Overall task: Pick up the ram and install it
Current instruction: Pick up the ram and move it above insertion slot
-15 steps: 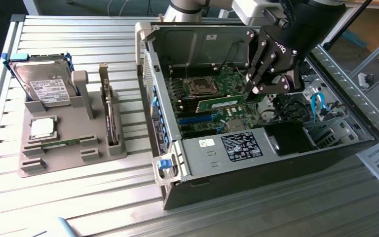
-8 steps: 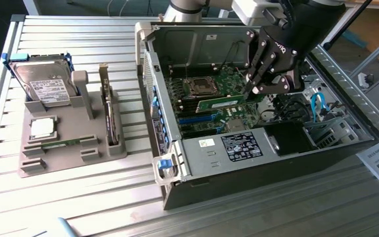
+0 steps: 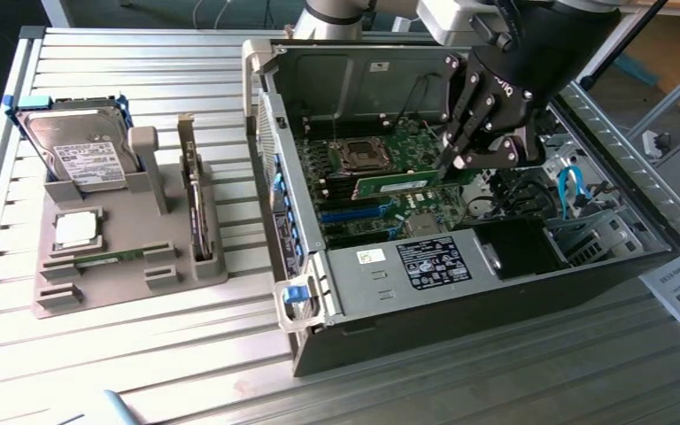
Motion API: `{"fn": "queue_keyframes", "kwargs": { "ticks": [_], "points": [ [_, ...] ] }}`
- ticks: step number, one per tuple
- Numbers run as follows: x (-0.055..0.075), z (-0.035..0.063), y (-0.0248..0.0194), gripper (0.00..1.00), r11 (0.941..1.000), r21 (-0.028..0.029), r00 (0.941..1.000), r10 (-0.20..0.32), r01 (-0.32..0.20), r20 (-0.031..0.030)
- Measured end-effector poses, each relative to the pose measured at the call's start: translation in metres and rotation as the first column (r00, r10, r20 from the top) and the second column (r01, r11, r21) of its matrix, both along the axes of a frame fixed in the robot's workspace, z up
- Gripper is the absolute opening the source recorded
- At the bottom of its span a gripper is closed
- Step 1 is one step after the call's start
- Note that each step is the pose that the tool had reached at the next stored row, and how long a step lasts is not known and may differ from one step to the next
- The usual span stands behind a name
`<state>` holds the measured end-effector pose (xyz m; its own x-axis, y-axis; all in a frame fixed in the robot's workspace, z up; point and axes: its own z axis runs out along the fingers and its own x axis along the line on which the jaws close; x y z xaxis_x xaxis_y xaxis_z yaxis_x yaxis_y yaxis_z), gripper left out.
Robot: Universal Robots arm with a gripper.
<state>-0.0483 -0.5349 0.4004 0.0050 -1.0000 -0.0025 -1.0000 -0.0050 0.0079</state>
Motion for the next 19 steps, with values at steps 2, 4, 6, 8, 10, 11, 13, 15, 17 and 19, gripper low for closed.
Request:
{"fn": "queue_keyframes", "kwargs": {
  "ticks": [2, 4, 6, 8, 10, 11, 13, 15, 17, 19],
  "points": [
    [0.001, -0.0006, 0.0001, 0.12, 1.0000, 0.0000, 1.0000, -0.009, 0.009, 0.0000],
    [0.001, -0.0013, 0.0006, 0.12, 0.9999, 0.0000, 0.9999, -0.013, 0.013, 0.0000],
    [0.002, -0.0026, 0.0030, 0.12, 0.9998, 0.0001, 0.9998, -0.019, 0.019, 0.0000],
    [0.002, -0.0033, 0.0050, 0.12, 0.9998, 0.0000, 0.9998, -0.022, 0.022, 0.0000],
    [0.003, -0.0039, 0.0072, 0.12, 0.9997, 0.0000, 0.9997, -0.025, 0.025, 0.0000],
    [0.003, -0.0042, 0.0082, 0.12, 0.9996, 0.0000, 0.9996, -0.027, 0.027, 0.0000],
    [0.004, -0.0053, 0.0124, 0.12, 0.9995, 0.0000, 0.9995, -0.032, 0.032, 0.0000],
    [0.005, -0.0061, 0.0159, 0.12, 0.9993, 0.0000, 0.9993, -0.037, 0.037, 0.0000],
    [0.005, -0.0066, 0.0185, 0.12, 0.9992, 0.0000, 0.9992, -0.040, 0.040, 0.0000],
    [0.006, -0.0071, 0.0213, 0.12, 0.9991, -0.0001, 0.9991, -0.043, 0.043, 0.0000]
  ]
}}
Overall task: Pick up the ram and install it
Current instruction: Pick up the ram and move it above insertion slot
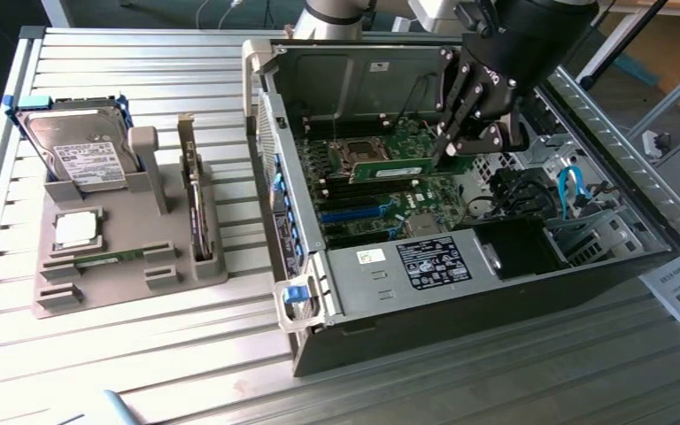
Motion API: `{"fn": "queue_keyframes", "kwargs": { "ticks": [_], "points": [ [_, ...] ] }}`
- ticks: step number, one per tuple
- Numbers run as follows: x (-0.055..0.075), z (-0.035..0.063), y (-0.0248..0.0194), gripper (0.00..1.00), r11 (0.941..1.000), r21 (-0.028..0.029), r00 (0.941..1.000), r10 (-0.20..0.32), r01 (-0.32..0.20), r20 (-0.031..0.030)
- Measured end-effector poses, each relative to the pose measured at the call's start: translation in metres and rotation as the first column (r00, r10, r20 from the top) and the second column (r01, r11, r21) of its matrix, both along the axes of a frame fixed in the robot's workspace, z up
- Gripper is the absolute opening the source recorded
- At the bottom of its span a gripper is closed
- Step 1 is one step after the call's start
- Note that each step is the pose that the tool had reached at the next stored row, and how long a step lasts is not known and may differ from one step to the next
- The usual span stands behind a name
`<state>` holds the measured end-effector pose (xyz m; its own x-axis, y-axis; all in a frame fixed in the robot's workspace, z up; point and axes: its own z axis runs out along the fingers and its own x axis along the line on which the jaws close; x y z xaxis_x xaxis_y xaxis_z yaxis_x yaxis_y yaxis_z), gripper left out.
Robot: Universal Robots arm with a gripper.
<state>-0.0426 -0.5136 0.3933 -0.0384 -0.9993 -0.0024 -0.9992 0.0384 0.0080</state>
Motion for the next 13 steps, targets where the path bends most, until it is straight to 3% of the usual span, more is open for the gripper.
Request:
{"fn": "queue_keyframes", "kwargs": {
  "ticks": [13],
  "points": [
    [0.003, -0.0041, 0.0226, 0.12, 0.9998, 0.0001, 0.9998, -0.022, 0.022, 0.0000]
  ]
}}
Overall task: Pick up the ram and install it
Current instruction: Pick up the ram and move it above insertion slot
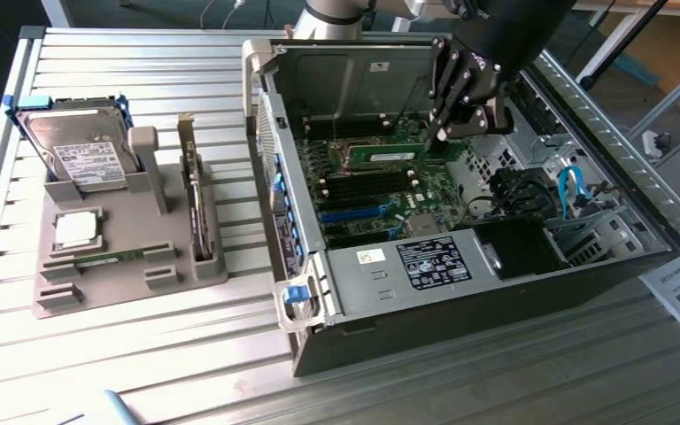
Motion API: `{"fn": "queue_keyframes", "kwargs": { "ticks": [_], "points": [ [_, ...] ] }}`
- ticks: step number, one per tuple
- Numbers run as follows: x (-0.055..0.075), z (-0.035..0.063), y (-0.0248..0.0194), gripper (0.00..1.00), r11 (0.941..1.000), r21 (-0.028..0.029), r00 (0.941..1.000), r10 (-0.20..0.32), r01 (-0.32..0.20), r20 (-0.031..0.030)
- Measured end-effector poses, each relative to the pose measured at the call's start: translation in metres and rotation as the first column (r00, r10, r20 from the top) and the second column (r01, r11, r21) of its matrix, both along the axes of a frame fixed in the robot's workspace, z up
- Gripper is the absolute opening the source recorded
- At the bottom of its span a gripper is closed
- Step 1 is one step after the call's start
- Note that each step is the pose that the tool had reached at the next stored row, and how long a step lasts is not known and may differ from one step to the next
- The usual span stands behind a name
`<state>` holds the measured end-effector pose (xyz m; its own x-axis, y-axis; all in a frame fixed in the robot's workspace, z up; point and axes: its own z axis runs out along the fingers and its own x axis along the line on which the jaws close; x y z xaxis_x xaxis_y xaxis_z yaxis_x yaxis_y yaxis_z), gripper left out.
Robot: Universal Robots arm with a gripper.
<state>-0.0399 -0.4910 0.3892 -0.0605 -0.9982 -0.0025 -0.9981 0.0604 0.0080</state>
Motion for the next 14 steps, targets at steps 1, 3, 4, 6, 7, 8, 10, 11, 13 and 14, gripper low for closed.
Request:
{"fn": "queue_keyframes", "kwargs": {
  "ticks": [1, 3, 4, 6, 7, 8, 10, 11, 13, 14],
  "points": [
    [0.000, -0.0003, 0.0012, 0.12, 1.0000, 0.0001, 1.0000, -0.001, 0.001, 0.0000],
    [0.000, -0.0010, 0.0048, 0.12, 1.0000, 0.0001, 1.0000, -0.004, 0.004, 0.0000],
    [0.000, -0.0013, 0.0065, 0.12, 1.0000, 0.0000, 1.0000, -0.005, 0.005, 0.0000],
    [0.001, -0.0018, 0.0088, 0.12, 1.0000, 0.0000, 1.0000, -0.007, 0.007, 0.0000],
    [0.001, -0.0022, 0.0107, 0.12, 1.0000, 0.0000, 1.0000, -0.009, 0.009, 0.0000],
    [0.001, -0.0026, 0.0125, 0.12, 0.9999, 0.0001, 0.9999, -0.010, 0.010, 0.0000],
    [0.001, -0.0030, 0.0149, 0.12, 0.9999, 0.0001, 0.9999, -0.012, 0.012, 0.0000],
    [0.001, -0.0033, 0.0171, 0.12, 0.9999, 0.0001, 0.9999, -0.013, 0.013, 0.0001],
    [0.001, -0.0041, 0.0226, 0.12, 0.9999, 0.0000, 0.9999, -0.015, 0.015, 0.0000],
    [0.001, -0.0044, 0.0242, 0.12, 0.9999, 0.0000, 0.9999, -0.016, 0.016, 0.0000]
  ]
}}
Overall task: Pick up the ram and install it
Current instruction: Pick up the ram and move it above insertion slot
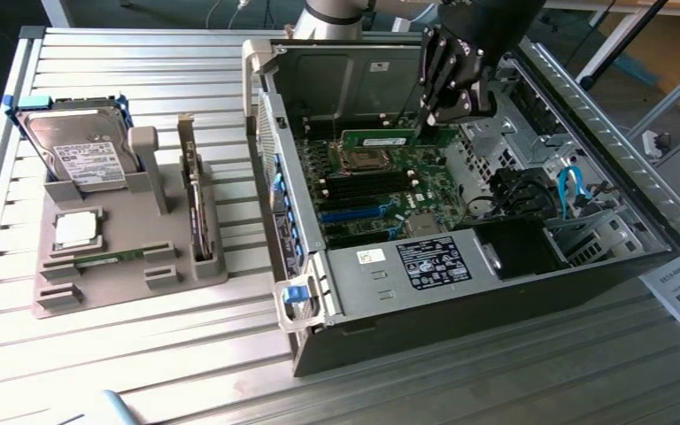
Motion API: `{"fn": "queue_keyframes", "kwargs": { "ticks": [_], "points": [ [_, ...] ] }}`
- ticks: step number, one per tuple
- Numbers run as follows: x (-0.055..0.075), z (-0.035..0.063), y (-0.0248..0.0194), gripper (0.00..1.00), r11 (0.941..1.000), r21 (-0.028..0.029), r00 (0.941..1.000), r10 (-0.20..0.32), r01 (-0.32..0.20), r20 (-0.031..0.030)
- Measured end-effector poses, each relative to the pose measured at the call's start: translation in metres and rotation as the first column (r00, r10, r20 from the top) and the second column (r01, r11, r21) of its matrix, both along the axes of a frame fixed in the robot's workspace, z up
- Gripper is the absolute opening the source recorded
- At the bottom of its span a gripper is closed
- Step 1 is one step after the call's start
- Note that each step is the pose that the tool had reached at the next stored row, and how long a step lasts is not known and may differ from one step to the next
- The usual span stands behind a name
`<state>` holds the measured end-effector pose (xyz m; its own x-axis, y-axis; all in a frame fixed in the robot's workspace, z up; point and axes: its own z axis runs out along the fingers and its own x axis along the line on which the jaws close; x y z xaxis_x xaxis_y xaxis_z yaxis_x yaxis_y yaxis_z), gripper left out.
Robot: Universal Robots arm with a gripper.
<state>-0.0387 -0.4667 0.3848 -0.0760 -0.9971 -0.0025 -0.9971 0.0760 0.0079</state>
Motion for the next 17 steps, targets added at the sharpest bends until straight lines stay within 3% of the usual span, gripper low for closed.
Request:
{"fn": "queue_keyframes", "kwargs": {
  "ticks": [9, 17],
  "points": [
    [0.000, -0.0021, 0.0144, 0.12, 1.0000, 0.0001, 1.0000, -0.004, 0.004, 0.0000],
    [0.001, -0.0037, 0.0148, 0.12, 1.0000, -0.0001, 1.0000, -0.005, 0.005, 0.0002]
  ]
}}
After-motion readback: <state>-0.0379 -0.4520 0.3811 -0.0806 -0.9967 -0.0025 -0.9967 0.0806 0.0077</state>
